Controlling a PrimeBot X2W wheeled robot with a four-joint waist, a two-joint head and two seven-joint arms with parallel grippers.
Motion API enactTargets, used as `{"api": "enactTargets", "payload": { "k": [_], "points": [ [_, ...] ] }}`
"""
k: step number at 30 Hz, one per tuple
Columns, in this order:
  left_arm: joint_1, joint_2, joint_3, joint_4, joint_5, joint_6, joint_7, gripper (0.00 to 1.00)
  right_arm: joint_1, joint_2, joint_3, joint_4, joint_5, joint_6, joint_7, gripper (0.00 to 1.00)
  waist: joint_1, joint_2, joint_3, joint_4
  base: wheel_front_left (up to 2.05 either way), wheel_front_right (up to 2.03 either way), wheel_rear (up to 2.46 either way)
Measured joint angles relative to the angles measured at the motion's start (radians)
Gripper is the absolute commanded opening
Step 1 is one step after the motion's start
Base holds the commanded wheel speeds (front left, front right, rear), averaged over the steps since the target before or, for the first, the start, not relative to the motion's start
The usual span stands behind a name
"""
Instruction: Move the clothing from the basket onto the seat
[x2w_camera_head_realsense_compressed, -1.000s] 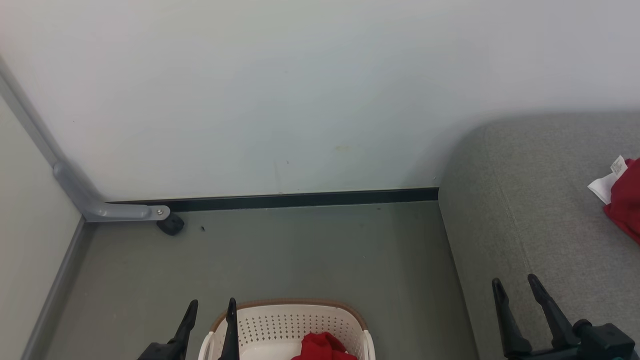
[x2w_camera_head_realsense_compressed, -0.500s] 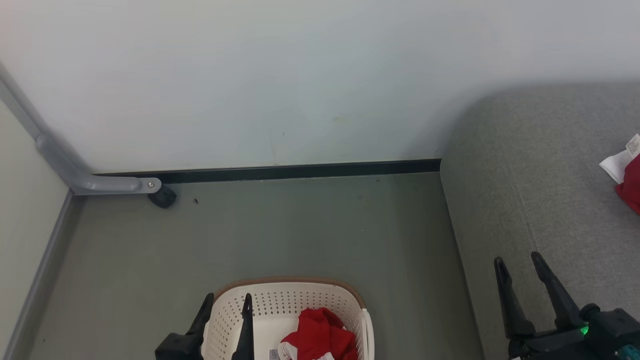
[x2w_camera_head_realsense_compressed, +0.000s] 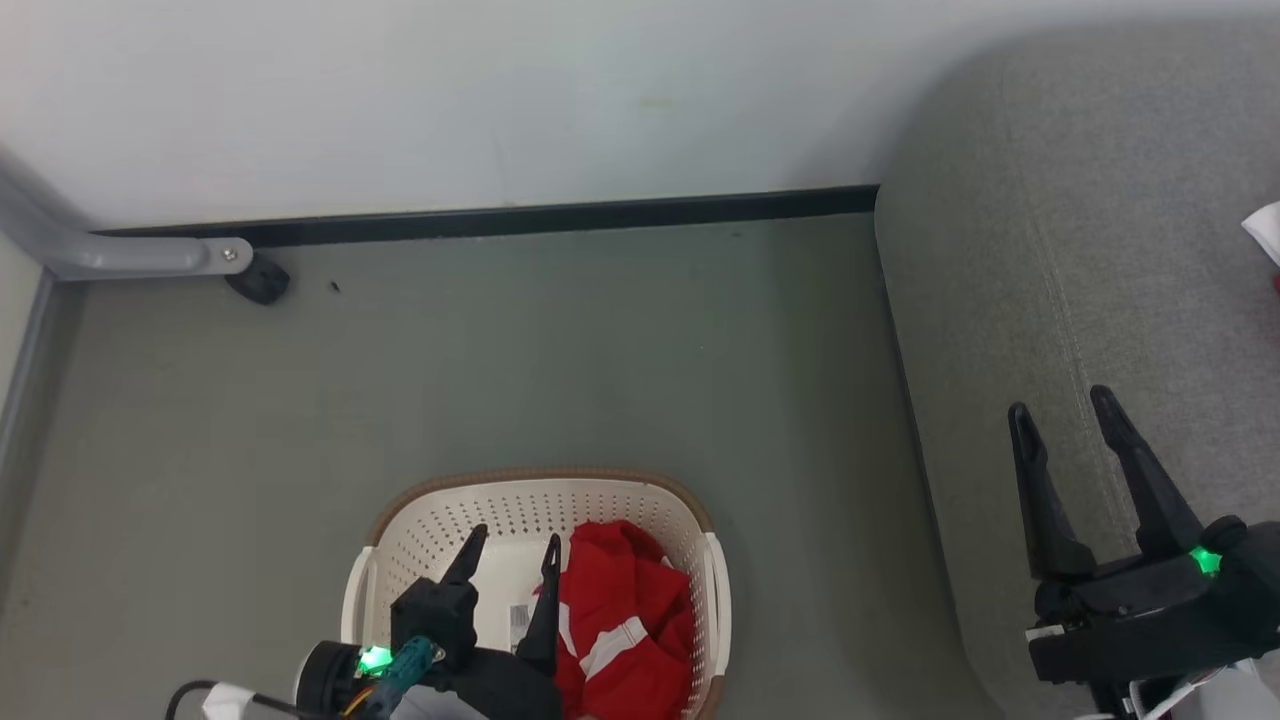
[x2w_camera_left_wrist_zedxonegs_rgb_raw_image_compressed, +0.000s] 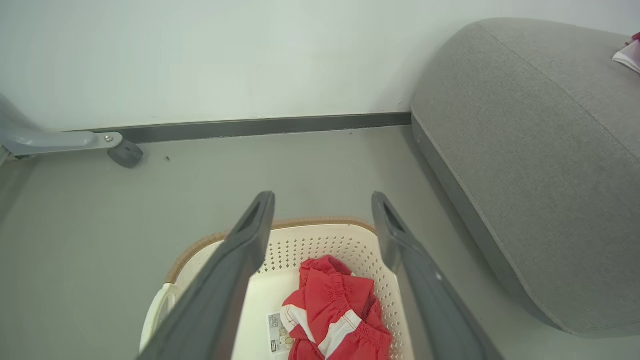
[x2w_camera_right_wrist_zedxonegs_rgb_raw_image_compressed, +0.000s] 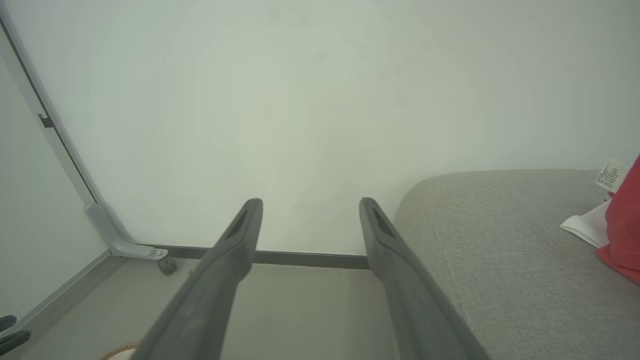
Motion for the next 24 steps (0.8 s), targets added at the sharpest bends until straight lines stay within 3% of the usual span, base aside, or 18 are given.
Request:
{"api": "enactTargets", "payload": {
  "k": [24],
  "points": [
    [-0.279, -0.011, -0.008, 0.355, -0.038, -0.003, 0.138, 1.00, -0.149, -0.015, -0.024, -0.157, -0.001, 0.000, 0.015, 1.00, 0.0000, 0.0001, 0.333, -0.126, 0.00, 0.00, 0.00]
  ]
}}
